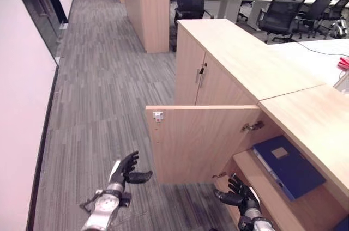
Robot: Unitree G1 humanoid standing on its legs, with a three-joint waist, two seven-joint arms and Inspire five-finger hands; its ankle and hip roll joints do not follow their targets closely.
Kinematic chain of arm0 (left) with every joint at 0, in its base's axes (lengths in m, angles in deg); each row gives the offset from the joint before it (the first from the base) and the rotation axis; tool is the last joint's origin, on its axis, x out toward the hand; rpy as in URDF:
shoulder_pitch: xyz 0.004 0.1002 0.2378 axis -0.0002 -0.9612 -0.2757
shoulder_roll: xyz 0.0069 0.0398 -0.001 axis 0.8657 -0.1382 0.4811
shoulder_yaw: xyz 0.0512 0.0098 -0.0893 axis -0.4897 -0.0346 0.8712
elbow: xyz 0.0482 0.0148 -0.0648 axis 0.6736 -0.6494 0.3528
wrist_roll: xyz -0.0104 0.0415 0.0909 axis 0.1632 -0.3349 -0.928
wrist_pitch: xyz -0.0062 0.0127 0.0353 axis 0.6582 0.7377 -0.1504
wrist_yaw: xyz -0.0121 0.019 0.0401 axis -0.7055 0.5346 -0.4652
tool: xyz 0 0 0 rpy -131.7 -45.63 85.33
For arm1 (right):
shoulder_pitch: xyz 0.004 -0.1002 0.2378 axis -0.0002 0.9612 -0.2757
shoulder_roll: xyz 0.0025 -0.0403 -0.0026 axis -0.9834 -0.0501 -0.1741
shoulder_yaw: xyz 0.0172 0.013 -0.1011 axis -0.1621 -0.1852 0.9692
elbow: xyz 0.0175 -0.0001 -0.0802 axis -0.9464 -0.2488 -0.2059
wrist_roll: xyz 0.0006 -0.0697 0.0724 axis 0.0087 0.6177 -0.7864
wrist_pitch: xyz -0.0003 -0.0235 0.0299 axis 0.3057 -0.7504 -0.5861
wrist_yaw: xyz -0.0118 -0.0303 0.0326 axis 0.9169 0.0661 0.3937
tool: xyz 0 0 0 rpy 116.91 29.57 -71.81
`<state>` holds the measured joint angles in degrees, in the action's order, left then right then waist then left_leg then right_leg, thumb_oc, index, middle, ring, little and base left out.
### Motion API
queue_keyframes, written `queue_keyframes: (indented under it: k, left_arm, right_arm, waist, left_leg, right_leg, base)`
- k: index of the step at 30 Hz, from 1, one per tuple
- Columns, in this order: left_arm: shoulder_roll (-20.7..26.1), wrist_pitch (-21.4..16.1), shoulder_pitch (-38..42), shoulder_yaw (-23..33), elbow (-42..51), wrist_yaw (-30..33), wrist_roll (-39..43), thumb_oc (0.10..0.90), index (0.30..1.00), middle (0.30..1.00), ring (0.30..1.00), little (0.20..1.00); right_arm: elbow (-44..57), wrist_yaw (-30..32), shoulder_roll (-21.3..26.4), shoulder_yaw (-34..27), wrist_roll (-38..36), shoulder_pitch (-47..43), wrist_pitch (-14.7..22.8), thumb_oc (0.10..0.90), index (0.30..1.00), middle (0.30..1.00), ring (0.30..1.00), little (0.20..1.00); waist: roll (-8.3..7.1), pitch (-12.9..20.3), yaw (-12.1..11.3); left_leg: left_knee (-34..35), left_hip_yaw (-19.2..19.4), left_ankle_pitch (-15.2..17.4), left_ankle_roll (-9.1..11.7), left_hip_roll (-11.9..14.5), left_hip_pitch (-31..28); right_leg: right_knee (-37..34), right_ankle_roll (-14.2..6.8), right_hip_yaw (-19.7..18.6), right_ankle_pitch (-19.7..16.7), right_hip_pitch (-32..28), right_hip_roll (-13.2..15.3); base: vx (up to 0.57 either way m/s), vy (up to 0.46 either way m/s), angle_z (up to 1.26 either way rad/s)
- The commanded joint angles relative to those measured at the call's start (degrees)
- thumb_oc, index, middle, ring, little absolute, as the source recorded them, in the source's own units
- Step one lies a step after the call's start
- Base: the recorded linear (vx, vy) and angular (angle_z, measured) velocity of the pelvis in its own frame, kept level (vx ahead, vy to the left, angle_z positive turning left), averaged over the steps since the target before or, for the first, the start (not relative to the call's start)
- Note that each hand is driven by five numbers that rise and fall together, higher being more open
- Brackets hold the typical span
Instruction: Put the empty folder in the office cabinet
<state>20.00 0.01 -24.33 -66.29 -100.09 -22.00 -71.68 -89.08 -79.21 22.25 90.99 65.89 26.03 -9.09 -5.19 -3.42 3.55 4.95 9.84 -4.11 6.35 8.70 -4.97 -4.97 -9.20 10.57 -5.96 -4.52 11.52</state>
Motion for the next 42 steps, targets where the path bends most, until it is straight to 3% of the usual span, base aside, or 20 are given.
queue_keyframes:
  k: [1, 11, 24, 29, 36, 42]
  left_arm:
    - [5.2, -5.9, 14.8, 0.8, -2.6, 2.1, 1.0, 0.8, 0.9, 0.9, 0.9, 0.9]
    - [12.4, -6.2, 31.5, -1.3, -9.8, 2.6, 7.5, 0.8, 0.9, 0.9, 0.9, 0.9]
    - [11.5, -6.5, 39.5, -5.9, -9.8, 2.3, 8.7, 0.8, 0.9, 0.9, 0.9, 0.9]
    - [7.7, -7.2, 36.7, -6.4, -5.3, 1.9, 9.4, 0.8, 0.9, 0.9, 0.9, 0.9]
    - [-2.3, -8.3, 23.5, -5.8, 9.6, -1.0, 14.4, 0.8, 0.9, 0.9, 0.9, 0.9]
    - [-3.9, -7.5, 13.4, -7.0, 23.0, -5.5, 14.3, 0.8, 0.9, 0.9, 0.9, 0.9]
  right_arm:
    - [6.6, -1.9, 2.3, 0.1, 0.5, -2.7, 4.5, 0.8, 0.9, 0.9, 0.9, 0.9]
    - [6.7, -3.0, 4.8, 1.3, 0.9, -2.8, 4.0, 0.8, 0.9, 0.9, 0.9, 0.9]
    - [5.6, -3.3, 5.9, 0.9, 0.4, -3.5, 3.1, 0.8, 0.9, 0.9, 0.9, 0.9]
    - [5.2, -2.4, 5.1, -0.2, 1.5, -3.4, 2.8, 0.8, 0.9, 0.9, 0.9, 0.9]
    - [4.5, -0.3, 3.0, -2.4, 3.4, -4.0, 1.8, 0.8, 0.9, 0.9, 0.9, 0.9]
    - [4.1, 1.7, 1.3, -5.1, 3.6, -4.7, 1.6, 0.8, 0.9, 0.9, 0.9, 0.9]
  waist:
    - [3.19, 0.1, 1.8]
    - [4.33, 0.5, 4.6]
    - [4.34, 0.6, 6.6]
    - [3.9, 0.4, 6.5]
    - [3.02, -0.6, 5.0]
    - [2.79, -1.4, 3.3]
  left_leg:
    - [0.1, 3.1, 8.8, -2.4, -4.4, -5.6]
    - [0.1, 4.5, 8.8, -2.1, -4.2, -6.3]
    - [0.1, 5.5, 8.8, -2.2, -4.2, -6.3]
    - [0.1, 5.4, 9.1, -2.5, -4.4, -6.4]
    - [0.1, 4.4, 9.3, -3.5, -4.8, -6.1]
    - [0.1, 3.5, 9.3, -4.3, -5.2, -5.4]
  right_leg:
    - [2.3, -3.3, -2.7, 4.4, -1.4, 0.0]
    - [2.9, -3.9, -3.6, 3.9, -0.7, 0.0]
    - [4.6, -4.5, -4.8, 3.4, 0.9, 0.2]
    - [5.4, -4.7, -4.9, 3.5, 1.1, 0.4]
    - [7.7, -4.7, -4.2, 3.6, 1.7, 1.1]
    - [9.0, -4.8, -3.7, 3.0, 2.4, 1.6]
  base:
    - [0.04, -0.002, -0.04]
    - [0.03, 0.001, -0.05]
    - [0.01, 0.013, -0.05]
    - [0.0, 0.008, 0.0]
    - [-0.02, 0.037, 0.01]
    - [-0.02, 0.038, 0.07]
